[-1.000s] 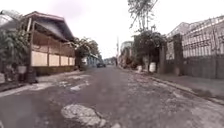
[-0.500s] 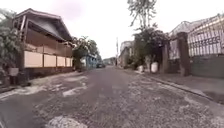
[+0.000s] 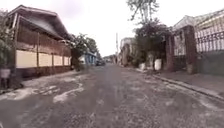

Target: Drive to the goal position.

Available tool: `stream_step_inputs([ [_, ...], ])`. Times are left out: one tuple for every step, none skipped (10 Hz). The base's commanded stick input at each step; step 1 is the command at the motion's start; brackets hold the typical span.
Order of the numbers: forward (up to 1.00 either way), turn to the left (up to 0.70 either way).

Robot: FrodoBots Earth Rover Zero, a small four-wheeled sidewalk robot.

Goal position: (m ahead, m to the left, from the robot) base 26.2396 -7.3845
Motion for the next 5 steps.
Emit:
stream_step_inputs([
  [0.70, 0.00],
  [0.70, 0.00],
  [0.70, 0.00],
  [0.70, 0.00],
  [0.70, 0.00],
])
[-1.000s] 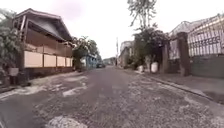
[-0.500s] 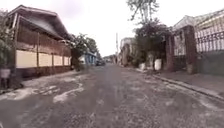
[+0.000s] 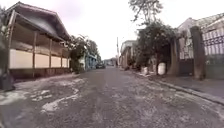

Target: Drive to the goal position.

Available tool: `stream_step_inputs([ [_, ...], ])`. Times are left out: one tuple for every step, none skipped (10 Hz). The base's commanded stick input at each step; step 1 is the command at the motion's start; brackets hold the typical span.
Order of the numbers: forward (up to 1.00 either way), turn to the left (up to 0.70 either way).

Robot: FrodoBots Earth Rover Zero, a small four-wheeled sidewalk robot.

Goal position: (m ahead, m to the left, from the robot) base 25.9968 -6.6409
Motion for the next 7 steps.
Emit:
stream_step_inputs([
  [0.70, 0.00],
  [0.70, 0.00],
  [0.70, 0.00],
  [0.70, 0.00],
  [0.70, 0.00],
  [0.70, 0.00],
  [0.70, 0.00],
])
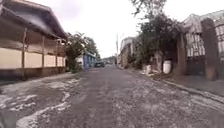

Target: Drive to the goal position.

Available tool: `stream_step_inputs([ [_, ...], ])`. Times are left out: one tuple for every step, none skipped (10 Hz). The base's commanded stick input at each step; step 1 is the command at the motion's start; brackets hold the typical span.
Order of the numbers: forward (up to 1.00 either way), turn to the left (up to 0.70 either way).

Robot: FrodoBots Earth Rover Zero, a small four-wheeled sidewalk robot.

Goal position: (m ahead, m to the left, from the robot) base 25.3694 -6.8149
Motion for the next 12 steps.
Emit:
stream_step_inputs([
  [0.70, 0.00],
  [0.70, 0.00],
  [0.70, 0.00],
  [0.70, 0.00],
  [0.70, 0.00],
  [0.70, 0.00],
  [0.70, 0.00],
  [0.70, 0.00],
  [0.70, 0.00],
  [0.70, 0.00],
  [0.70, 0.00],
  [0.70, 0.00],
])
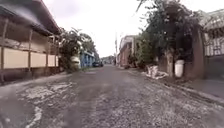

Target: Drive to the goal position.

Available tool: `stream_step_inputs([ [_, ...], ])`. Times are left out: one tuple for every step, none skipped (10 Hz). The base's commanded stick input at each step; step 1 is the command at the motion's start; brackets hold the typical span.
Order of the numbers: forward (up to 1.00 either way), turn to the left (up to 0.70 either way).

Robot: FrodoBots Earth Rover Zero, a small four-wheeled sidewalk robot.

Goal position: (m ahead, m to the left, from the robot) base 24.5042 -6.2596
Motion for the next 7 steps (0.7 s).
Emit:
stream_step_inputs([
  [0.70, 0.00],
  [0.70, 0.00],
  [0.70, 0.00],
  [0.70, 0.00],
  [0.70, 0.00],
  [0.70, 0.00],
  [0.70, 0.00],
])
